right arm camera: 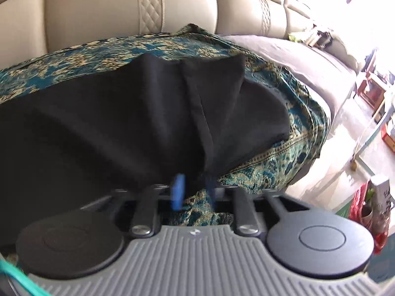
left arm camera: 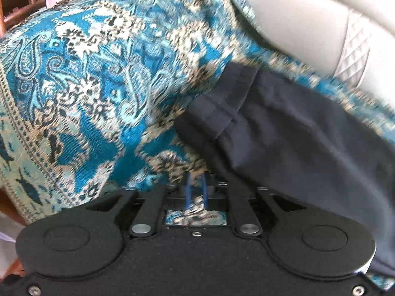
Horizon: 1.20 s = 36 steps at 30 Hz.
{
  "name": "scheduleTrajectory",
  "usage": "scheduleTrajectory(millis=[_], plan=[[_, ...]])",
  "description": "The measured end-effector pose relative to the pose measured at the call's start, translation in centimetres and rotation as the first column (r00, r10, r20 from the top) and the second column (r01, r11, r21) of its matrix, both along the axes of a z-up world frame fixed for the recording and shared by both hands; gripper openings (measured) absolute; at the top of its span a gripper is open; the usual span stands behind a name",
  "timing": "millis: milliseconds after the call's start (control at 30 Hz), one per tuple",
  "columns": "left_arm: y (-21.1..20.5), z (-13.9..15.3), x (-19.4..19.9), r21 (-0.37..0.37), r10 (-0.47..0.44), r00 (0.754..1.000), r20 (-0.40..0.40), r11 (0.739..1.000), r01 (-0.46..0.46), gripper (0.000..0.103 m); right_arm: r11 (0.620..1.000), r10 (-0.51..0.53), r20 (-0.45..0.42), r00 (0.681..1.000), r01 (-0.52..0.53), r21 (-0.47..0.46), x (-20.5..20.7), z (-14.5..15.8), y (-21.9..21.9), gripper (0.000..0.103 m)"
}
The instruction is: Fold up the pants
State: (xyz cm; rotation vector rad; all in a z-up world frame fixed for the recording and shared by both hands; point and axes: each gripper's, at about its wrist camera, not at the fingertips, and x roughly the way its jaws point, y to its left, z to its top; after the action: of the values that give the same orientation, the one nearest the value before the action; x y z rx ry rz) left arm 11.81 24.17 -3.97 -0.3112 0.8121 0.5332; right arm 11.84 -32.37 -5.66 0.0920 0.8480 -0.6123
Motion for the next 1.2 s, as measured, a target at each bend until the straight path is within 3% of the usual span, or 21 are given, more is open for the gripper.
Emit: scheduleTrajectory(millis=[100, 167, 267, 333, 400, 433, 567, 633, 700, 767, 900, 1100, 1200], plan=[[0.7, 1.1, -0.5, -0.046, -0.005, 0.997, 0.083, 0.999, 0.009, 0.026, 0.998, 0.047, 0.011, 0.999, -0.047, 0.039, -0.6, 1.2, 0.9, 0.064], [1.1, 1.6, -0.3, -0.064, -0.017, 0.992, 0.126, 0.998, 0.025, 0.046, 0.994, 0.092, 0.019, 0.996, -0.093, 0.063, -0.9, 2.0, 2.0, 0.069], [1.7, 2.0, 0.6, -0.054, -0.005, 0.989, 0.149, 0.998, 0.013, 0.054, 0.968, 0.214, 0.068, 0.974, -0.221, 0.115, -1.1, 3.0, 4.5, 0.071], [2.2, 1.5, 1.7, -0.056, 0.018, 0.99, 0.142, 0.998, -0.01, 0.056, 0.929, 0.311, 0.124, 0.942, -0.329, 0.167, -0.9, 3.5, 6.9, 0.072], [2.5, 0.9, 2.8, -0.072, 0.033, 0.991, 0.129, 0.997, -0.024, 0.054, 0.869, 0.429, 0.175, 0.886, -0.458, 0.186, -0.5, 3.7, 10.2, 0.074], [2.6, 0.7, 3.3, -0.077, 0.035, 0.992, 0.124, 0.997, -0.025, 0.049, 0.833, 0.498, 0.185, 0.847, -0.527, 0.172, -0.3, 3.7, 12.3, 0.074], [2.6, -0.2, 4.7, -0.038, 0.053, 0.995, 0.084, 0.998, -0.049, 0.048, 0.67, 0.723, 0.189, 0.664, -0.741, 0.04, -0.3, 2.9, 21.1, 0.074], [2.5, -0.4, 5.0, -0.011, 0.046, 0.996, 0.079, 0.999, -0.045, 0.048, 0.603, 0.784, 0.186, 0.592, -0.797, -0.009, -0.6, 2.4, 25.2, 0.074], [2.5, -0.7, 5.2, -0.001, 0.051, 0.996, 0.069, 0.999, -0.051, 0.023, 0.548, 0.823, 0.19, 0.535, -0.836, -0.019, -0.7, 1.9, 28.2, 0.074], [2.3, -0.5, 5.2, 0.014, 0.034, 0.997, 0.068, 0.999, -0.035, 0.016, 0.51, 0.848, 0.184, 0.496, -0.86, -0.032, -0.6, 1.2, 30.8, 0.074], [2.1, 0.8, 4.6, 0.039, 0.019, 0.996, 0.09, 0.999, -0.022, 0.015, 0.451, 0.885, 0.162, 0.437, -0.89, -0.064, -0.6, 0.4, 33.8, 0.074], [2.2, 2.7, 3.1, 0.032, -0.008, 0.992, 0.127, 0.999, 0.004, 0.015, 0.385, 0.914, 0.168, 0.369, -0.919, -0.078, -1.4, 0.2, 35.6, 0.074], [2.4, 2.1, 2.8, 0.026, -0.007, 0.995, 0.098, 1.0, 0.004, 0.015, 0.364, 0.924, 0.153, 0.35, -0.929, -0.074, -1.1, -0.1, 36.2, 0.073]])
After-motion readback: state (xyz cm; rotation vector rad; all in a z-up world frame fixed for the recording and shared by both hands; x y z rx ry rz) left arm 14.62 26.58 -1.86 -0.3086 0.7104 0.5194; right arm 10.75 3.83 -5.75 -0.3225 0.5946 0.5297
